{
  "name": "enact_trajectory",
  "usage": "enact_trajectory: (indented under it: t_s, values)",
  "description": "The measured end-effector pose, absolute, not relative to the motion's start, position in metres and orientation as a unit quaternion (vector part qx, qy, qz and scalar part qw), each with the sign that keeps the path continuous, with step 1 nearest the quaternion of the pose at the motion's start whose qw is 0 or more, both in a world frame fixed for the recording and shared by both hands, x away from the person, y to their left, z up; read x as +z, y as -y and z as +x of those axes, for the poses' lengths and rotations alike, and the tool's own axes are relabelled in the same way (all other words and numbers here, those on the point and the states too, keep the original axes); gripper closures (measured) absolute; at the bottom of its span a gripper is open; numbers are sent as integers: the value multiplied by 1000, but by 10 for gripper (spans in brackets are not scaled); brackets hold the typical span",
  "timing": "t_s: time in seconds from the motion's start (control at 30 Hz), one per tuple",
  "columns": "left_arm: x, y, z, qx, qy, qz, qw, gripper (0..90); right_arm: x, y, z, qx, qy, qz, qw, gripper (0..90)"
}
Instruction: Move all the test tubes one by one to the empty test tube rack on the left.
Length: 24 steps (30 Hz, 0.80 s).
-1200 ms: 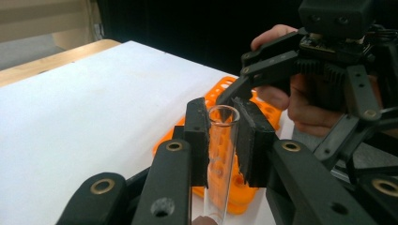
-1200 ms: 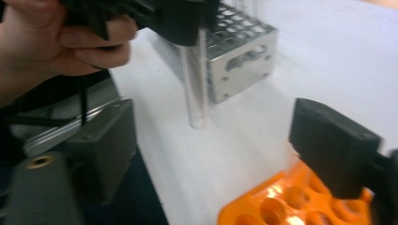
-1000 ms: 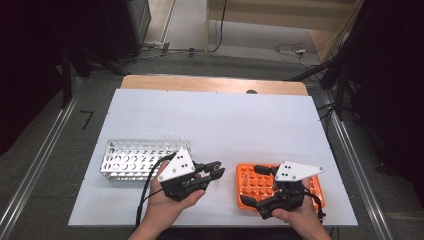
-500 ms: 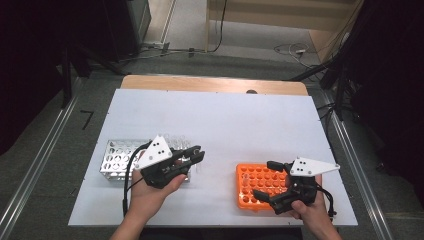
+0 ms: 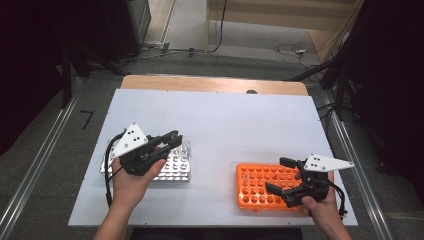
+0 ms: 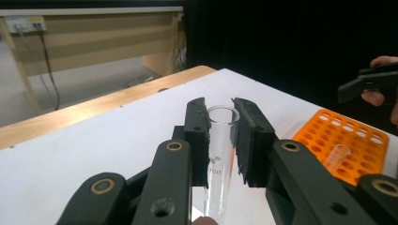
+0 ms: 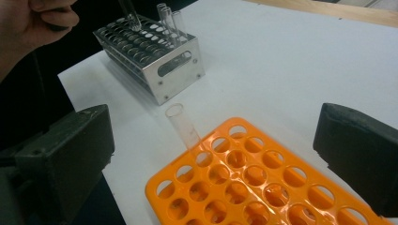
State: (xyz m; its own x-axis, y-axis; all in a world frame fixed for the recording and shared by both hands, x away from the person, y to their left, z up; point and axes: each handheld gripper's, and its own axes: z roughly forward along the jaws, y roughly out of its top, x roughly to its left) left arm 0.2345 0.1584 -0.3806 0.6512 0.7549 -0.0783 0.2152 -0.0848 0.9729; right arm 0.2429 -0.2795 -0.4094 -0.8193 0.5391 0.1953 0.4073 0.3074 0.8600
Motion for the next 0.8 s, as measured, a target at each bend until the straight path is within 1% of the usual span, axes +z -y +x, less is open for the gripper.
enact_trajectory:
  t_s: [0.27, 0.47, 0.8]
  values:
    - [-381, -175, 242, 252, -370, 685, 575, 765, -413, 285, 245, 510, -795, 316, 93, 0]
    - [-383, -184, 249, 264, -382, 679, 568, 765, -414, 288, 245, 516, -794, 307, 98, 0]
    - [-388, -197, 260, 268, -404, 668, 564, 765, -416, 292, 245, 513, -793, 309, 110, 0]
